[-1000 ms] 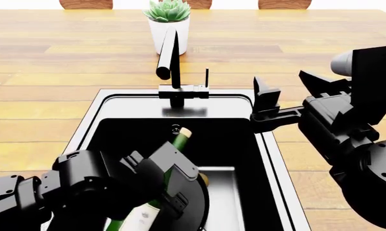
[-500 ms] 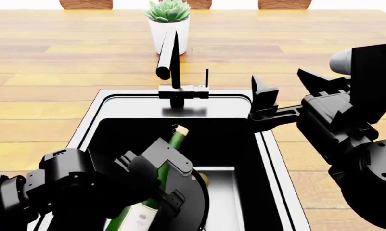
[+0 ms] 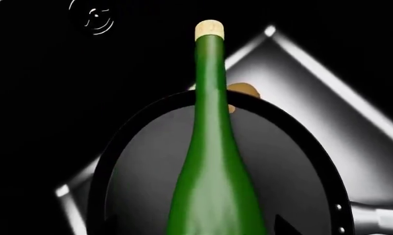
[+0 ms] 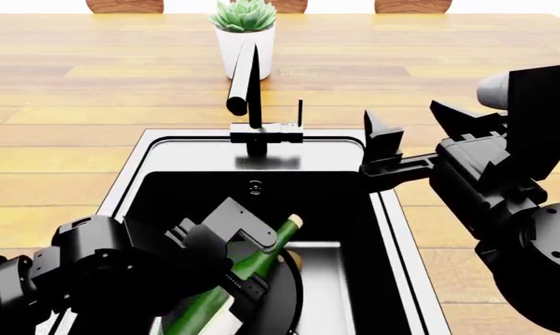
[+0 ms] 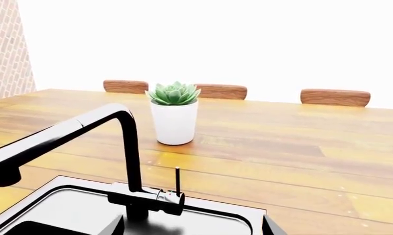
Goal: Pick the pan and bottle and place them in the sink. Then turn on the water.
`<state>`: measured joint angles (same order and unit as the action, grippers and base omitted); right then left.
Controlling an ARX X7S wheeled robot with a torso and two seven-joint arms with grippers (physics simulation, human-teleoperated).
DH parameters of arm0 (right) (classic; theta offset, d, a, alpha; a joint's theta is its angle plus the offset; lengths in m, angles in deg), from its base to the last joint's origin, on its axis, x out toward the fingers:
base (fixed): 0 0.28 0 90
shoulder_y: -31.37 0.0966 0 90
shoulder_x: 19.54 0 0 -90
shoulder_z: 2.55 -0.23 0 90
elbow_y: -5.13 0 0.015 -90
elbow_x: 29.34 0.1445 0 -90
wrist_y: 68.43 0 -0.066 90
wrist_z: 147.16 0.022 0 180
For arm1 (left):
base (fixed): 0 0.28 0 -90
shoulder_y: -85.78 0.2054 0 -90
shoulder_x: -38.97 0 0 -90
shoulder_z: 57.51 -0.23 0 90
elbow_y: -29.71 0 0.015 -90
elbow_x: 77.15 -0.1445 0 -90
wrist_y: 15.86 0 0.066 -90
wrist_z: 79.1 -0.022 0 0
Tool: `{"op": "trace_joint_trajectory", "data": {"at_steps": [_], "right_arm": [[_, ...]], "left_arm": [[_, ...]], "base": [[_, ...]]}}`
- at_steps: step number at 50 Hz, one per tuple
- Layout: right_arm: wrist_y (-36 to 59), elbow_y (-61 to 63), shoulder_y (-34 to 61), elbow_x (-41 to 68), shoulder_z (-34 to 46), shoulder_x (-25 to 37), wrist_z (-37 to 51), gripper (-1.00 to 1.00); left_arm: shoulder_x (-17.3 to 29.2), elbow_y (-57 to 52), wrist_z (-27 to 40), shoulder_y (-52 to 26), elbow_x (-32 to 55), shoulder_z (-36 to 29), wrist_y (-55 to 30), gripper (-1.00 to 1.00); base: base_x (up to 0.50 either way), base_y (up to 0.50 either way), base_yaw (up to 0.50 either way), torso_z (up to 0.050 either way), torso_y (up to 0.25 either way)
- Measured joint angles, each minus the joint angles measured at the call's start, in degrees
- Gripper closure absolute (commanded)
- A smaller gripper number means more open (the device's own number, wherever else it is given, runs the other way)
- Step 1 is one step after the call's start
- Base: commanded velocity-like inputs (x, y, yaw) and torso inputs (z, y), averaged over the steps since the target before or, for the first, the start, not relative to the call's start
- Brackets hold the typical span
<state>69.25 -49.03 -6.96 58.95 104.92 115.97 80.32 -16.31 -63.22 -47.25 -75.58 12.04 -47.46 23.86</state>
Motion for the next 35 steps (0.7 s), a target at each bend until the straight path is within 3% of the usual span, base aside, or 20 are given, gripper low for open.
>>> {"op": "trace_joint_trajectory", "data": {"at_steps": [15, 35], "right_arm": [[-0.01, -0.04, 0.26, 0.04, 0.31, -0.13, 0.07, -1.00], [1.57, -0.52, 3.70, 1.57, 2.15, -1.59, 1.38, -1.00]], "left_arm": [[2.81, -5.53, 2.42, -1.05, 2.06, 2.30, 1.16, -1.00], [15.50, -22.12, 10.93, -6.21, 9.46, 10.63, 4.71, -1.00]], "base": [[0.00, 0.00, 0.00, 0.000, 0.000], [0.00, 0.00, 0.00, 0.000, 0.000]]}}
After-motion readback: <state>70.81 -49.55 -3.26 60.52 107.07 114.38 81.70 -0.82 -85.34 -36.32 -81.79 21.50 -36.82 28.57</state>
